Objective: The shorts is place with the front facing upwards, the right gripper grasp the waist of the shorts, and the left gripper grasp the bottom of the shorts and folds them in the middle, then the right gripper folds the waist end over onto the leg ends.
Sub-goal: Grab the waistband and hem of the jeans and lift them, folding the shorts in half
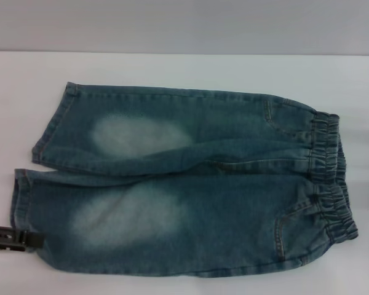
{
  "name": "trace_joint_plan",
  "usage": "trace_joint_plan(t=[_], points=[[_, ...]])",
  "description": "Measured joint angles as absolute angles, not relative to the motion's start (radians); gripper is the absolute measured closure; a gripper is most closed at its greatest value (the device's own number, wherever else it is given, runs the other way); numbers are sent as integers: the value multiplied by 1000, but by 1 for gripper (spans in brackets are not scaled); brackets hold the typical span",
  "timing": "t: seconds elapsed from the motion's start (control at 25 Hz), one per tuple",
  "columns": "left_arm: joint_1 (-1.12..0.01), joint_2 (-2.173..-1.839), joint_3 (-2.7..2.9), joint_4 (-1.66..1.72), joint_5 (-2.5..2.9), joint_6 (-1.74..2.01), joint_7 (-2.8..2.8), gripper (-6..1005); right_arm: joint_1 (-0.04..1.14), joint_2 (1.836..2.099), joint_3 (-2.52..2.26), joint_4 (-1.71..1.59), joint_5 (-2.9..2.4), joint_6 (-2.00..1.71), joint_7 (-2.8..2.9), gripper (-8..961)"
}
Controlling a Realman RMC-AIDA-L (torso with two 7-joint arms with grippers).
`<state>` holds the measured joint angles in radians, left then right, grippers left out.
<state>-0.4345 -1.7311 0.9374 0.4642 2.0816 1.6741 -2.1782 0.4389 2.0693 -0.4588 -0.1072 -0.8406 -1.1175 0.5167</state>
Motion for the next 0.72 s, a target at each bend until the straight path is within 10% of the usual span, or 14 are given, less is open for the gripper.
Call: trace_joint_plan(t=[0.44, 0.72], points=[[-442, -1733, 935, 466, 2082, 1646, -2186, 237, 434, 2069, -451, -107, -840, -1120, 521, 450], [-440, -1731, 939, 466, 2100, 1618, -2199, 537, 434, 2069, -452, -107, -837, -1124, 523, 451]])
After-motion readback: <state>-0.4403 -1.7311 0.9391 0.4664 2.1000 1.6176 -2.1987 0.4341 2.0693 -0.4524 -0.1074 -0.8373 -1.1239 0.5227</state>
